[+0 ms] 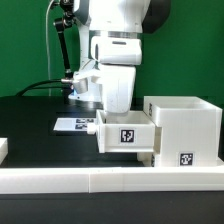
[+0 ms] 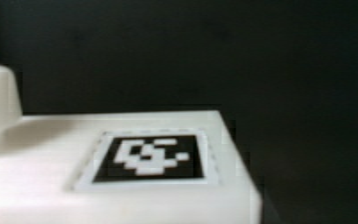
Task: Assemble drawer
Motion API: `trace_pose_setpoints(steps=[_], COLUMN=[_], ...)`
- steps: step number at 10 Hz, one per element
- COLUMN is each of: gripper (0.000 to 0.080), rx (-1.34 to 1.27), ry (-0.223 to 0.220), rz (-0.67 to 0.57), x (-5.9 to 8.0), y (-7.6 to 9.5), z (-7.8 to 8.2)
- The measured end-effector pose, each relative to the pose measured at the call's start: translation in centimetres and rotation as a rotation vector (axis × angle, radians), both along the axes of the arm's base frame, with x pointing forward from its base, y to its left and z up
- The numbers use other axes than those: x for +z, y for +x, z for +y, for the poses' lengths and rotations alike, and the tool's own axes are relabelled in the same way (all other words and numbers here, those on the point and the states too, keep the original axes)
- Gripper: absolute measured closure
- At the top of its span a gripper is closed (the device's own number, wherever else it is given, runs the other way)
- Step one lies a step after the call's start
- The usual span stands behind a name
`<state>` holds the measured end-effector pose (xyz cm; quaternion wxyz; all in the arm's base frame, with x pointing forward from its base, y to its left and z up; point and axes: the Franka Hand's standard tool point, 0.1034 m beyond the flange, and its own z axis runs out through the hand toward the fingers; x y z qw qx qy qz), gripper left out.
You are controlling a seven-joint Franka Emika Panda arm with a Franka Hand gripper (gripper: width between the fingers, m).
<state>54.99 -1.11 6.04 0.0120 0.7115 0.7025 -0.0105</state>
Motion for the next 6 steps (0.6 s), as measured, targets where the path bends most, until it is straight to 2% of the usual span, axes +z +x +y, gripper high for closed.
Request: trace_pose_setpoints(steps=[6], gripper=[0.0755], rx=[0.003], ry=[0.009], rz=[-0.021], x=[-0.35], y=[-0.08], z=[0.31])
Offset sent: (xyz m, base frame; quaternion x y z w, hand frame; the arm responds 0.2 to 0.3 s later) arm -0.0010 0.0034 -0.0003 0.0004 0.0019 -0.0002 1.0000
